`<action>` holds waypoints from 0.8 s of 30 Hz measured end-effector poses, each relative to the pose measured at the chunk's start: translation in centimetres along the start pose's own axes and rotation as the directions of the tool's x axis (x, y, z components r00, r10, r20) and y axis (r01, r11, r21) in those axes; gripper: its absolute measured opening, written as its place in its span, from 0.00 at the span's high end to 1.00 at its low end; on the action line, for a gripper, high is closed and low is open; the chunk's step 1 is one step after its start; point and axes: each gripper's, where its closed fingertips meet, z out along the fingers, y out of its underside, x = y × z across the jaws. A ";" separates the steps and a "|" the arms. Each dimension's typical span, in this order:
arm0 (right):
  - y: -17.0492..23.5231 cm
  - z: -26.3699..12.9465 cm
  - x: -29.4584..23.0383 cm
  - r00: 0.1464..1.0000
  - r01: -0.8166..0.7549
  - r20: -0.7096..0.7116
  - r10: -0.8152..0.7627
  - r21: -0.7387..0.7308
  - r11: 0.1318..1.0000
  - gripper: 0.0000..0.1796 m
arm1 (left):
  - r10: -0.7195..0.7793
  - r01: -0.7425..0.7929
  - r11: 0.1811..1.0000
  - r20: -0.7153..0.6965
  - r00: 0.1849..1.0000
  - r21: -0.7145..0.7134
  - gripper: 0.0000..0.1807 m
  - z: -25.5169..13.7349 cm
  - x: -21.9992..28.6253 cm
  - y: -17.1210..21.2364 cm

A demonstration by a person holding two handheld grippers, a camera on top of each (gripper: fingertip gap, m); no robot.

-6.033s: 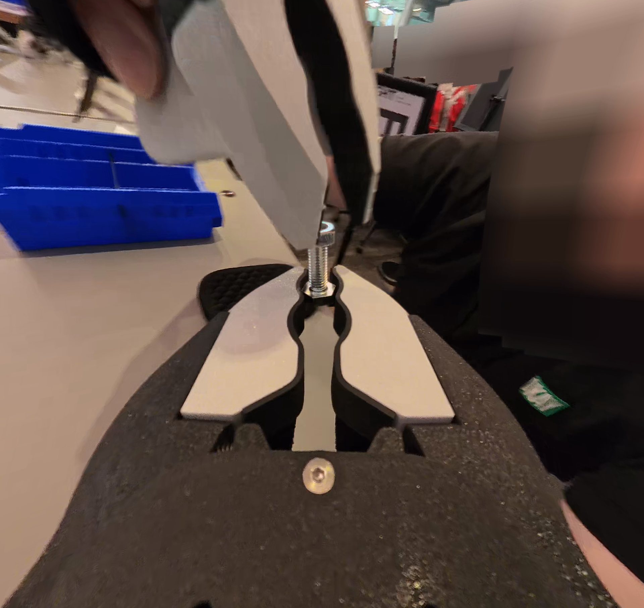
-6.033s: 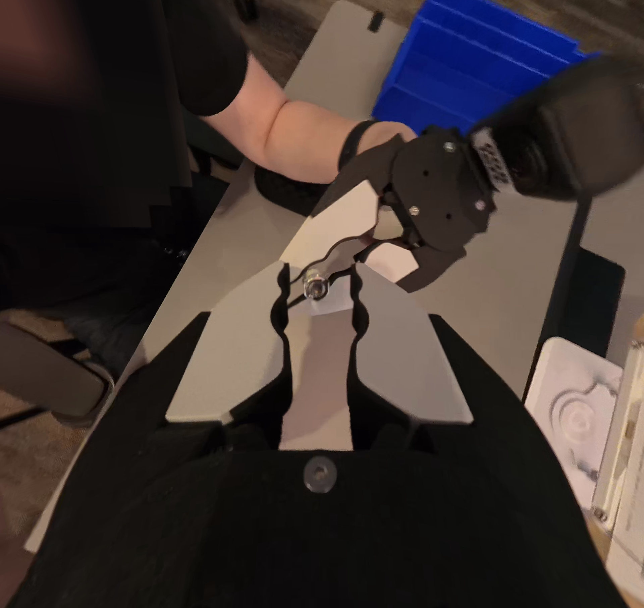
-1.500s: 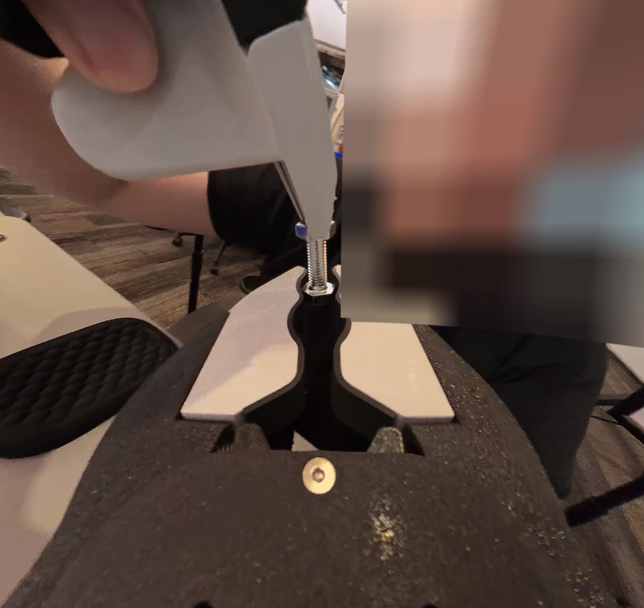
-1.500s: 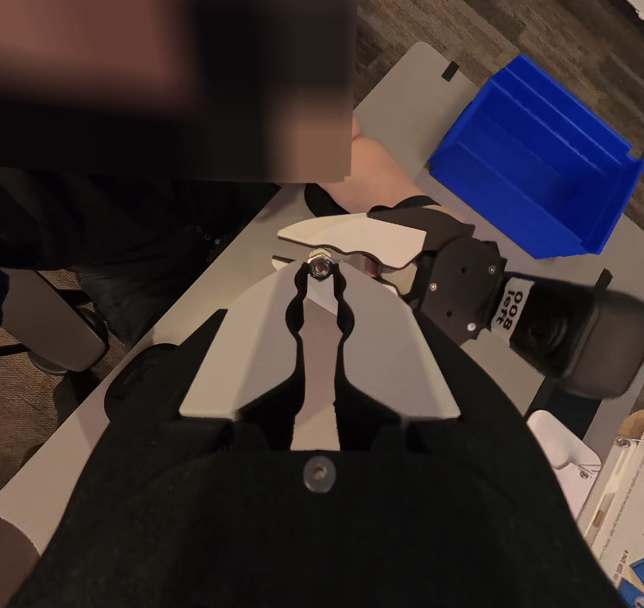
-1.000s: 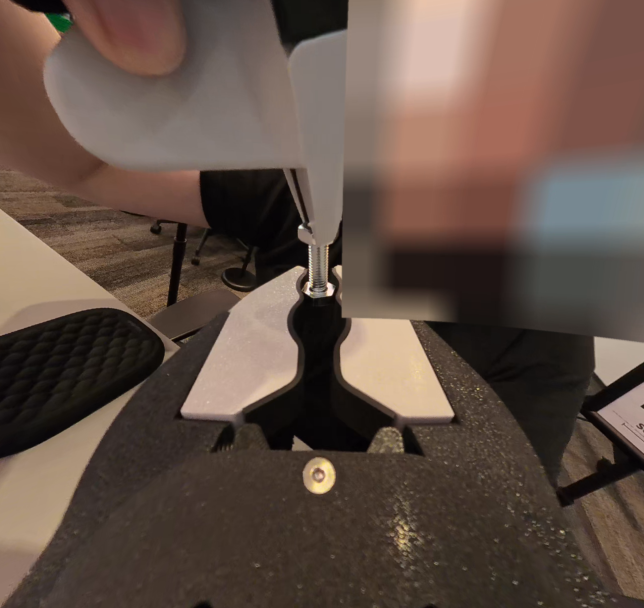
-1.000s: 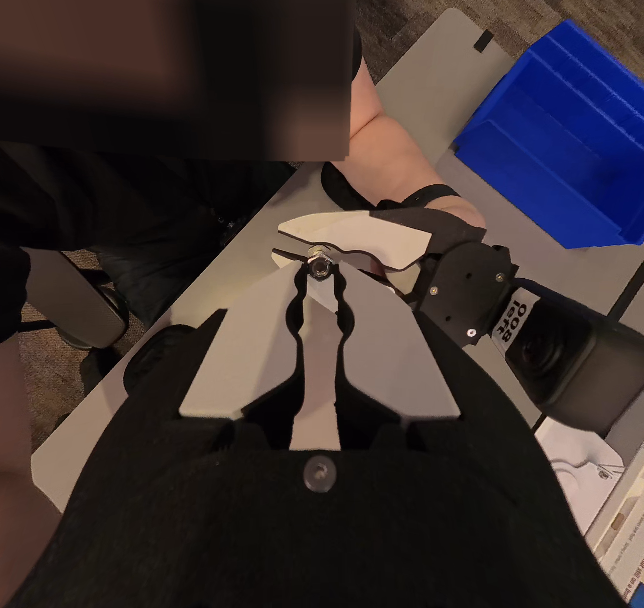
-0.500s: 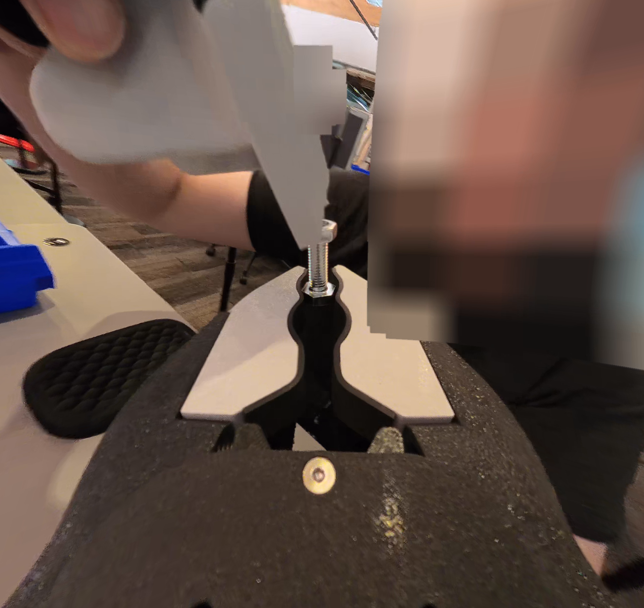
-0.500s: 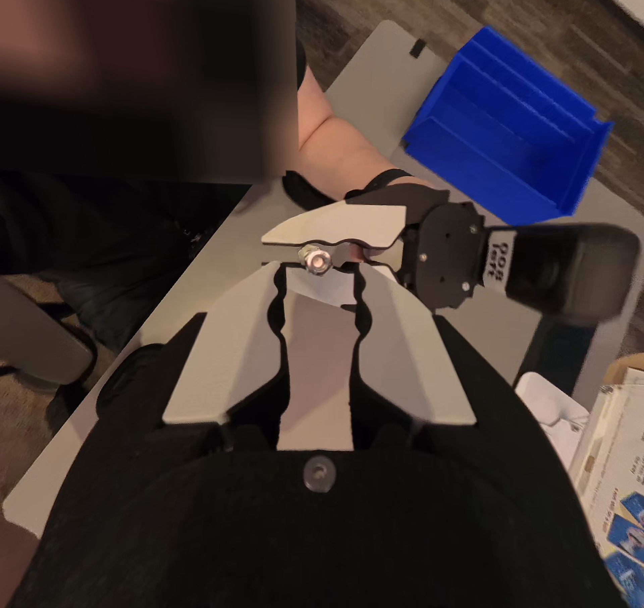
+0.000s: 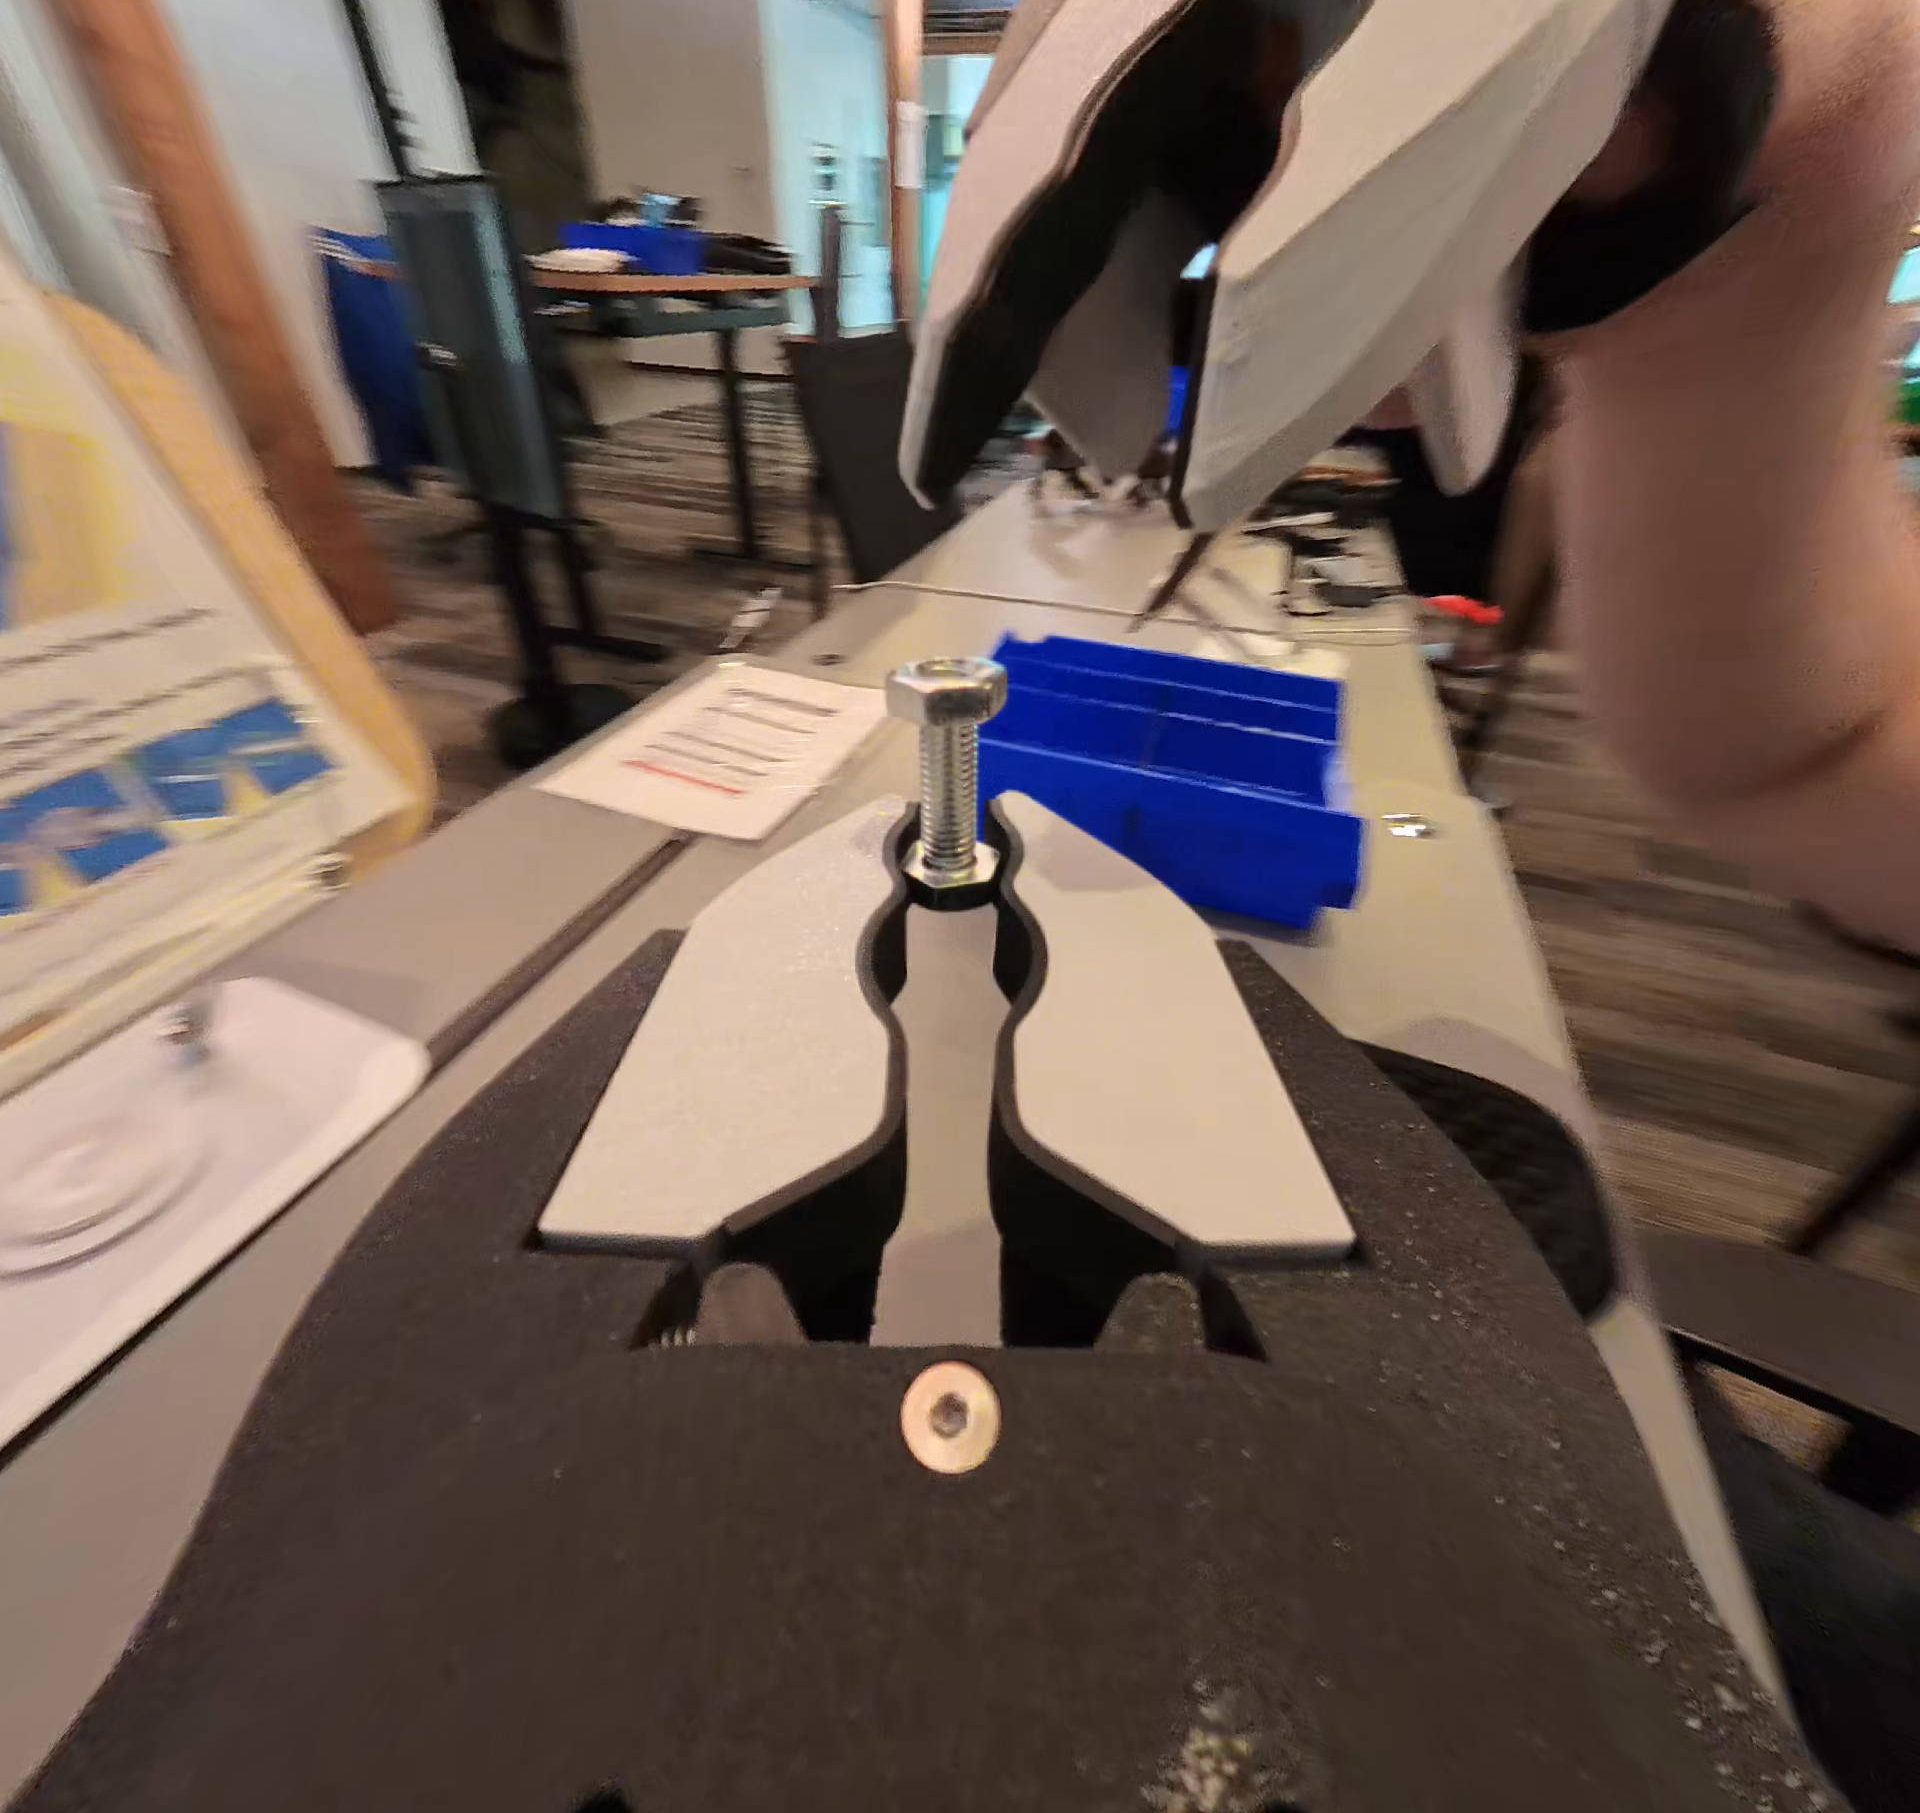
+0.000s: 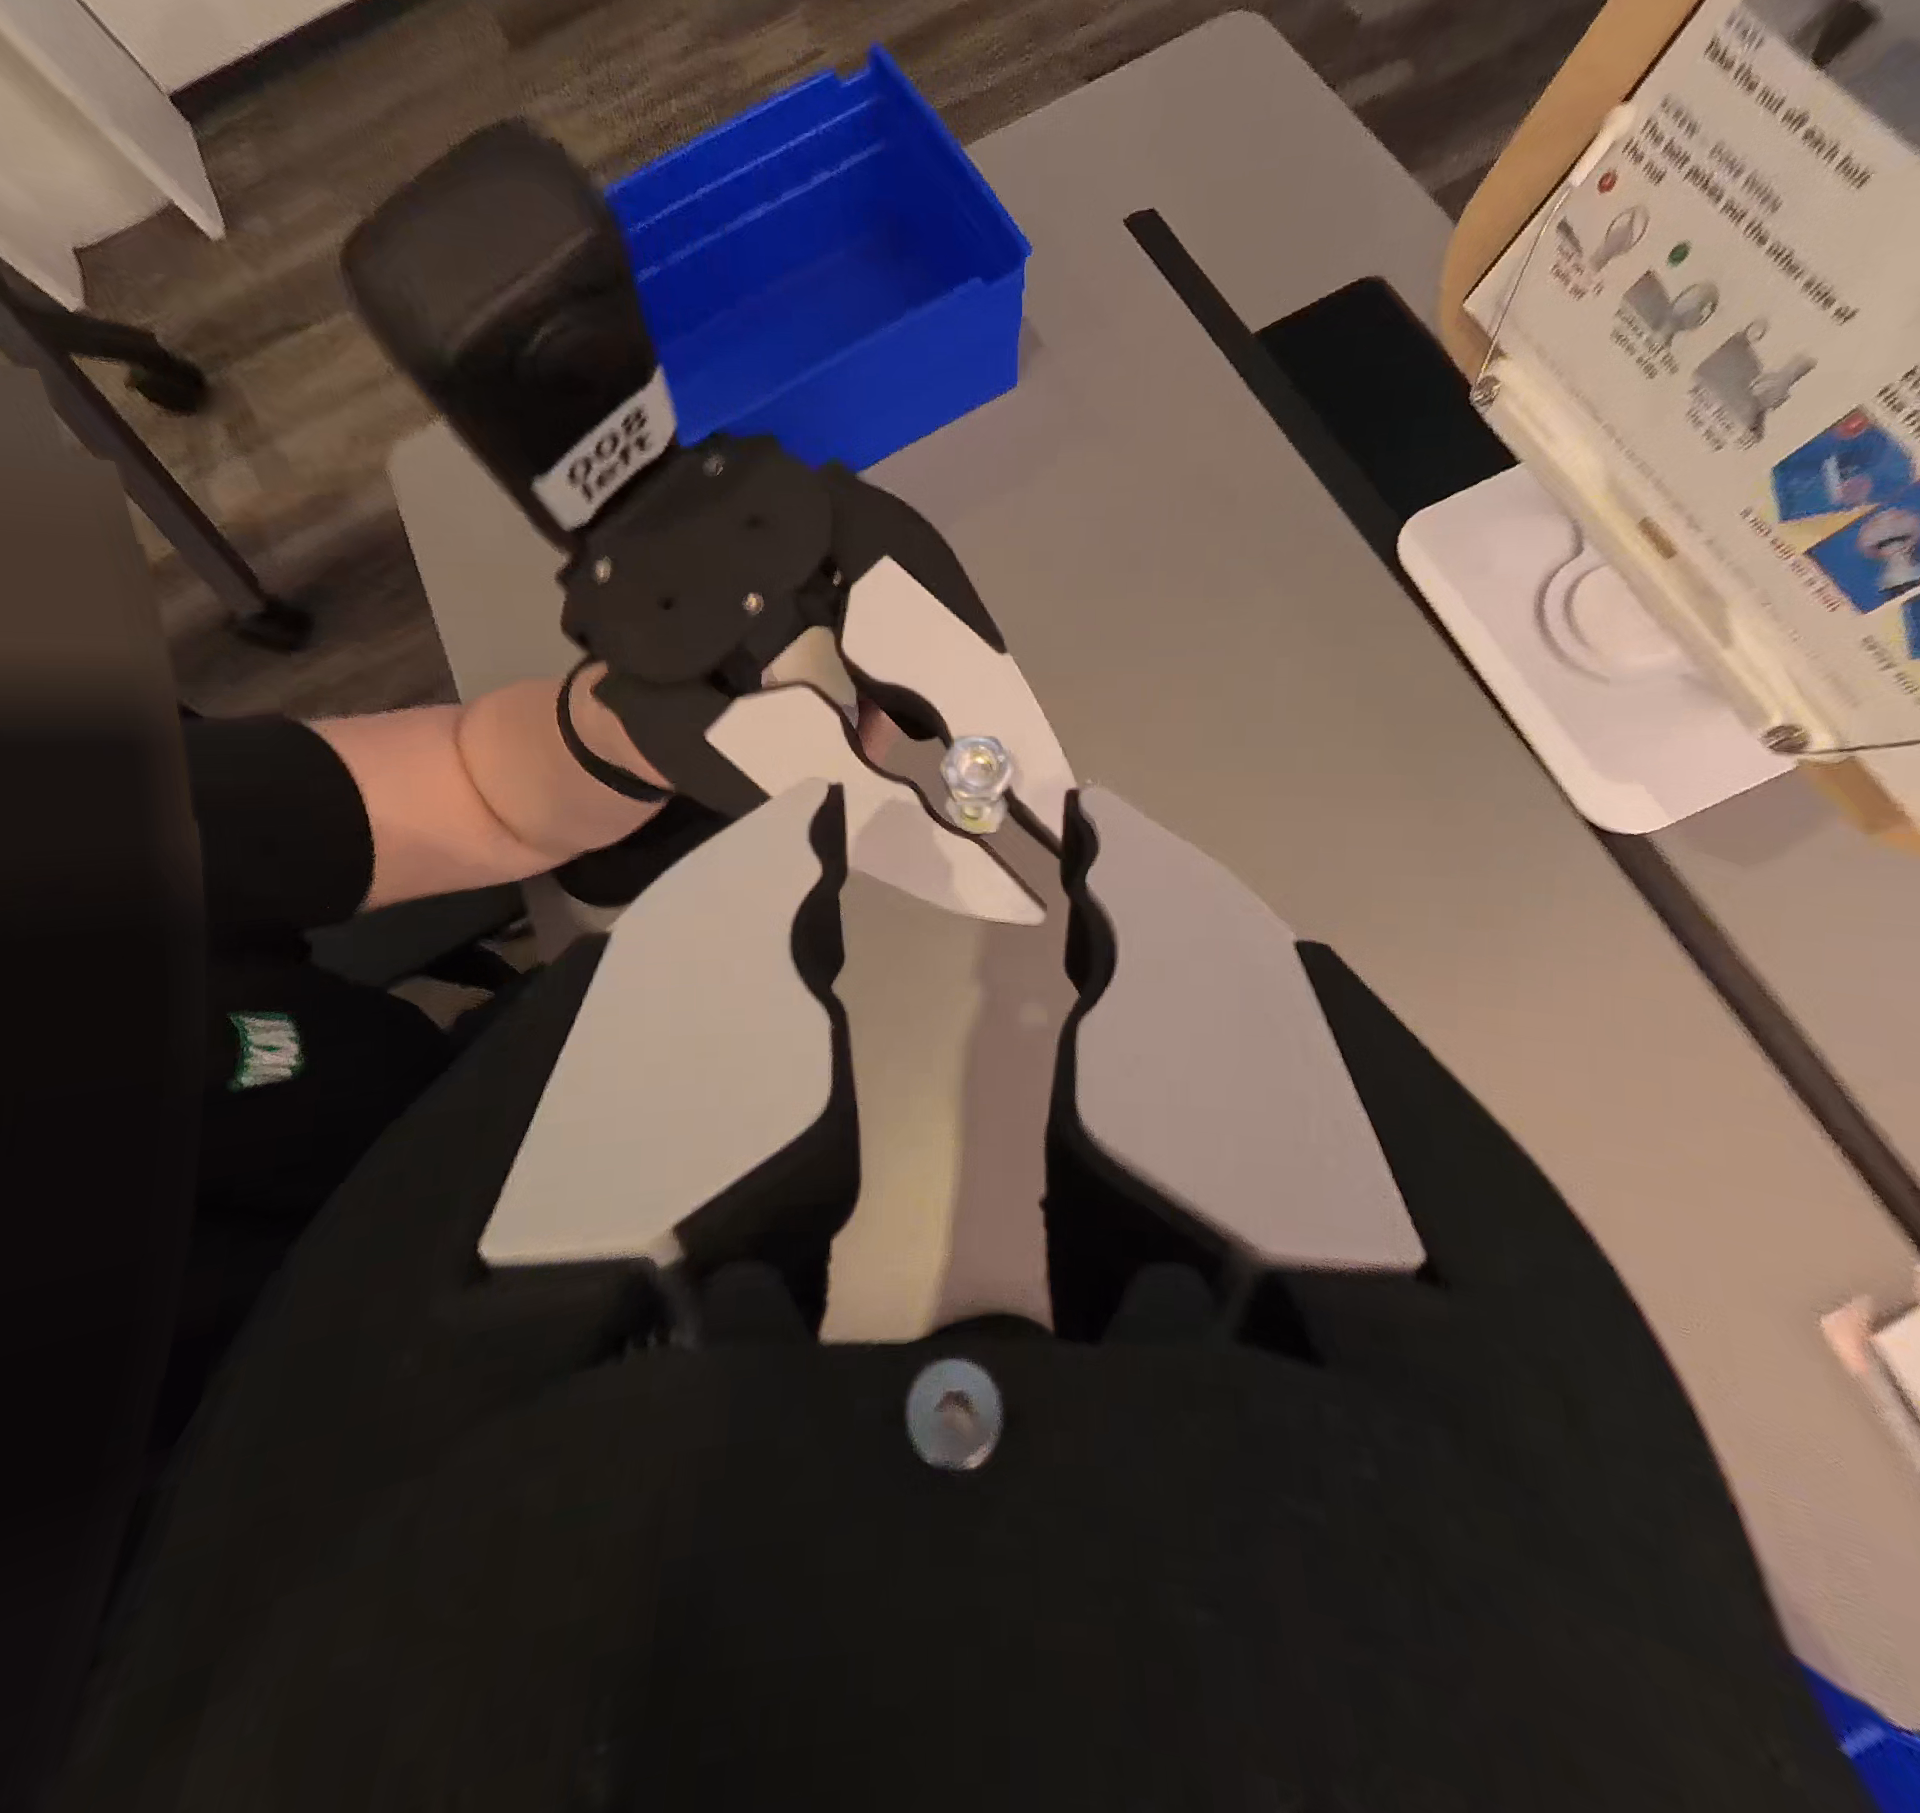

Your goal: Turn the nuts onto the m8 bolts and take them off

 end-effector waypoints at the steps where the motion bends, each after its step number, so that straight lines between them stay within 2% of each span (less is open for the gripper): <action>1: -0.1 0.4 0.2 1.000 -0.024 -0.002 0.024 -0.009 1.000 0.78 | 0.021 -0.021 1.000 0.047 0.999 -0.005 0.94 0.1 -0.5 0.1; 4: 0.0 1.5 1.8 0.996 -0.036 -0.086 0.030 -0.068 0.997 0.78 | 0.046 -0.040 0.998 0.148 0.988 -0.045 0.94 0.1 -1.8 0.8; 9: -0.1 2.7 2.8 0.987 -0.047 -0.160 0.027 -0.124 0.991 0.80 | 0.063 -0.048 0.996 0.228 0.972 -0.070 0.94 0.0 -3.0 1.2; 18: 0.6 4.1 3.0 0.989 -0.106 -0.117 0.086 -0.176 0.979 0.81 | 0.072 -0.054 0.995 0.240 0.968 -0.081 0.94 0.0 -3.1 1.4; 22: 0.9 4.3 2.5 0.992 -0.111 -0.073 0.099 -0.189 0.976 0.92 | 0.068 -0.048 0.995 0.237 0.969 -0.087 0.94 0.0 -3.2 1.5; 24: 1.0 4.3 2.5 0.993 -0.111 -0.069 0.099 -0.203 0.973 0.92 | 0.066 -0.046 0.995 0.230 0.971 -0.090 0.94 0.1 -3.1 1.5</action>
